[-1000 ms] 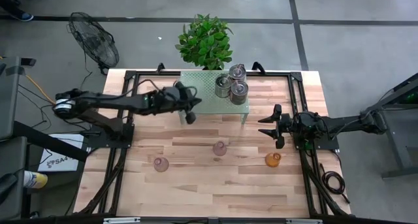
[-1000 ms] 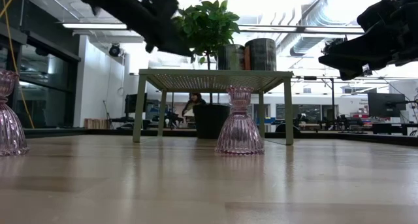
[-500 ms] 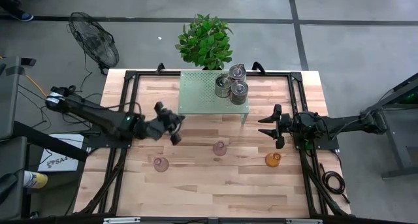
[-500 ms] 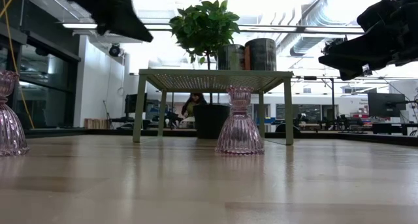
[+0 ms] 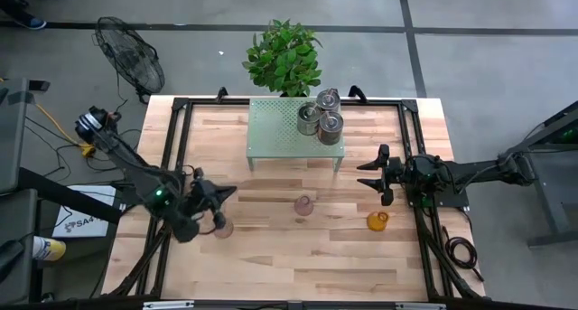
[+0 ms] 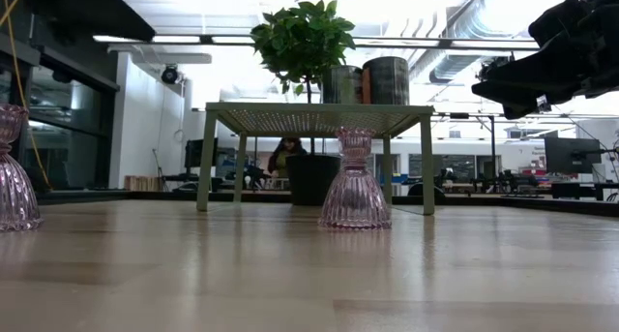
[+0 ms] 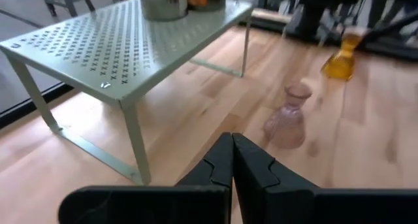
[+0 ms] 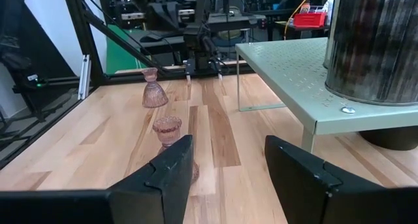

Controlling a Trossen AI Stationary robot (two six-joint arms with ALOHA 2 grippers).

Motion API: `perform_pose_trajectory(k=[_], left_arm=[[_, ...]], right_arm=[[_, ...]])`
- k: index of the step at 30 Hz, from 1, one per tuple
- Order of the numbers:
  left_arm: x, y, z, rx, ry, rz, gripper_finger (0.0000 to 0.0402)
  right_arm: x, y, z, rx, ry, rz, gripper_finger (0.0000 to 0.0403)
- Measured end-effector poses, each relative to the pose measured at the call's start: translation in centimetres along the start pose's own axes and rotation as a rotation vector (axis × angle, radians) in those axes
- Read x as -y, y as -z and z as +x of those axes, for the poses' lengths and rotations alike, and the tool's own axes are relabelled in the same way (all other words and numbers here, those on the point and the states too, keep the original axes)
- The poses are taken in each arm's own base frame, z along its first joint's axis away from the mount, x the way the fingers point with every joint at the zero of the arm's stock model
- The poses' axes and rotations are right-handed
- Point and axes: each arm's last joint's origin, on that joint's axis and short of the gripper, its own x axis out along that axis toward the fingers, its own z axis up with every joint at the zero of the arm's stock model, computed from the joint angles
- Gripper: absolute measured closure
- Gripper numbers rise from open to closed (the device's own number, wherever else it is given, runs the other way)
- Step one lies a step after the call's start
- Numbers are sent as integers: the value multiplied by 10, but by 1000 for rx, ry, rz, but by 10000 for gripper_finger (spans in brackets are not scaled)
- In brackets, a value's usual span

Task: Pick & Place candle stick holders
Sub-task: Put the left pink glass candle holder on the shelf

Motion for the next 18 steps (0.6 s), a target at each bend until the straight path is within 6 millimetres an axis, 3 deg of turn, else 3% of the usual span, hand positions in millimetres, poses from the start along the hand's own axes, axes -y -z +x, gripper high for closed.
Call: perform_pose_trajectory(k=[8, 18], left_arm=[[8, 13, -28, 15, 113, -64, 402], [8, 1, -37, -249, 177, -119, 401]], right_arm=[[0, 0, 0, 1, -1, 1, 217], [0, 0, 0, 2, -1, 1, 217]])
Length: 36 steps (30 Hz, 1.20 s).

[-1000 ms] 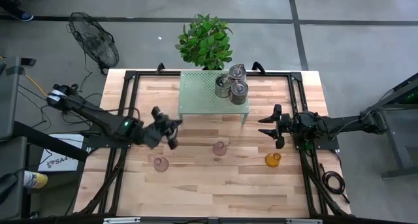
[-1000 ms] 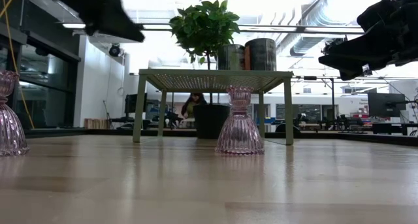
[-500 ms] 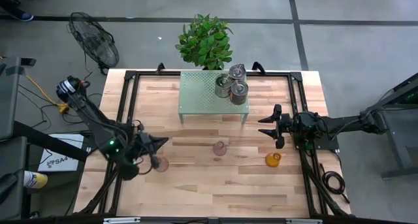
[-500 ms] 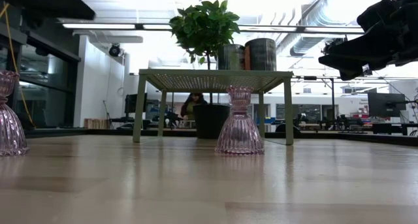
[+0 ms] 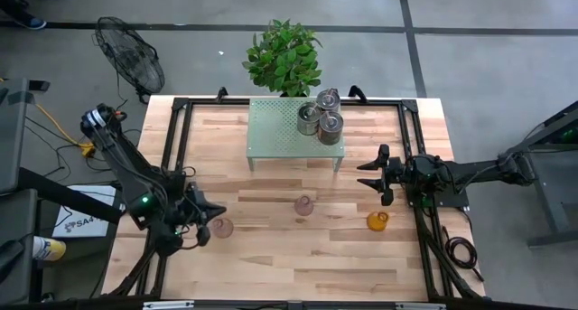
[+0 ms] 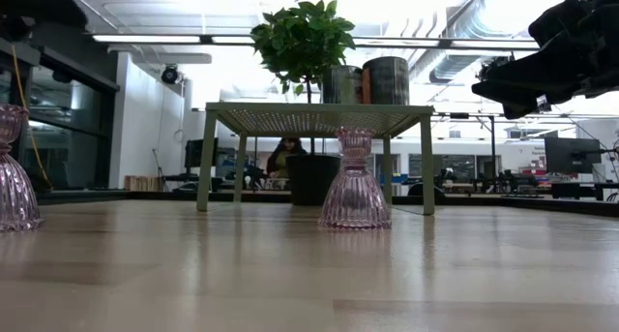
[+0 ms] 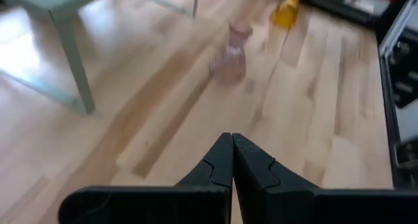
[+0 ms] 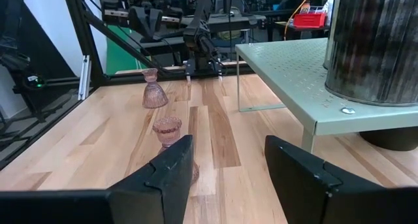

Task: Pick & Place candle stick holders
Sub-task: Put the left pink glass candle holder on the shelf

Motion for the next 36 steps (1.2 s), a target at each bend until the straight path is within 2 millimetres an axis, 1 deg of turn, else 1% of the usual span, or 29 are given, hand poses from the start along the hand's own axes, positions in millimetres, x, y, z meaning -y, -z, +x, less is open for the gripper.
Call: perform_pose_trajectory(k=[7, 13, 16, 19, 23, 26, 29, 36], left_arm=[[-3, -16, -19, -302, -44, -24, 401], [-7, -18, -24, -424, -70, -6, 399], [-7, -17, -24, -451, -62, 15, 377], [-7, -17, -24, -447, -68, 19, 336], [-10, -22, -17, -462, -104, -24, 275], [-15, -29, -6, -536, -149, -99, 245], [-22, -37, 6, -614, -173, -141, 235], [-32, -49, 23, -732, -176, -216, 234]], right_arm=[[0, 0, 0, 0, 0, -1, 217], [0, 0, 0, 0, 0, 0, 217], [0, 0, 0, 0, 0, 0, 217], [0, 0, 0, 1, 0, 0, 217], [0, 0, 0, 0, 0, -1, 217], [0, 0, 0, 1, 0, 0, 217], [0, 0, 0, 0, 0, 0, 217], [0, 0, 0, 0, 0, 0, 217]])
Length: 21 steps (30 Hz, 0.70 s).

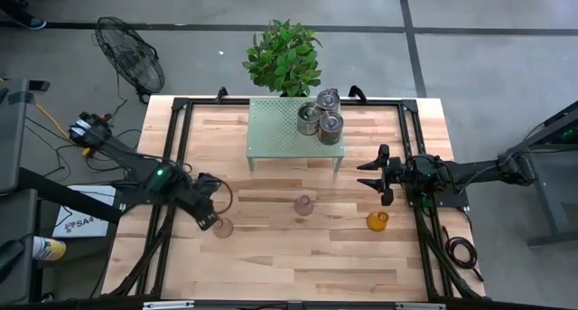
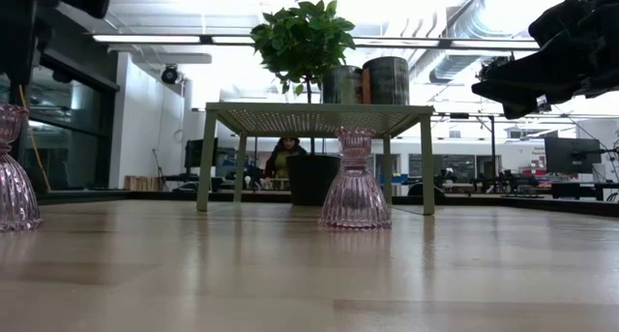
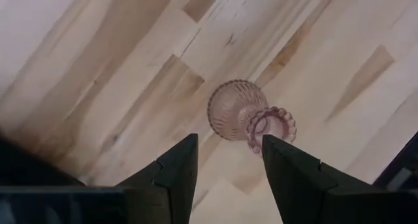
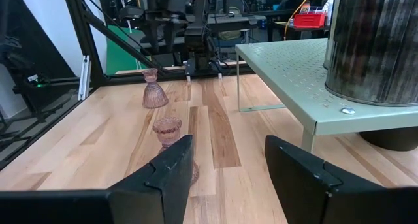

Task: Pick & Place candle stick holders
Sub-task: Put the left pink glass candle holder on the shelf

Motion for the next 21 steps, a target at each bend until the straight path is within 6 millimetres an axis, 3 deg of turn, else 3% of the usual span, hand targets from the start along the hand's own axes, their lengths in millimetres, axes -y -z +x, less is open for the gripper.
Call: perform_pose_trajectory(k=[7, 21], left_arm=[[10, -12, 15, -61, 13, -31, 234], [23, -11, 47, -180, -92, 8, 234]], right_arm=[[0, 0, 0, 0, 0, -1, 217], [0, 0, 0, 0, 0, -1, 217]])
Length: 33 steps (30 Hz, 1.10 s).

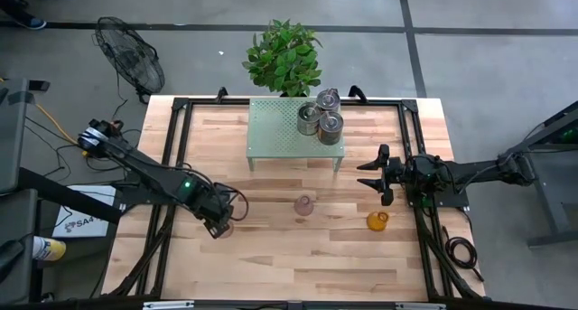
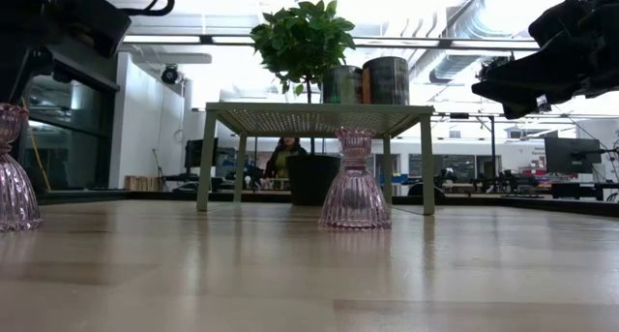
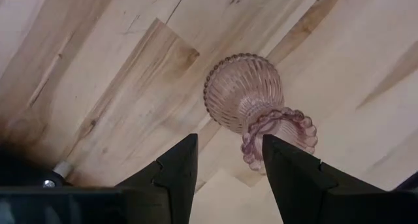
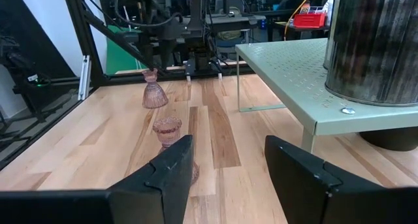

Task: Pick & Place candle stick holders
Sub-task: Put the left pink glass candle holder on the shelf

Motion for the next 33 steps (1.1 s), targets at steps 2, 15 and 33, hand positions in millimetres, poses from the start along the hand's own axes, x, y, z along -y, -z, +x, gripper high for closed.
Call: perform_pose_trajectory(k=[2, 15, 33], left_arm=[[1, 0, 1, -1, -6, 0, 234], [3, -2, 4, 28, 13, 2, 234], [5, -2, 13, -7, -5, 9, 296]], right_arm=[[0, 0, 0, 0, 0, 0, 217], [0, 0, 0, 1, 0, 0, 217], [0, 0, 0, 1, 0, 1, 217]])
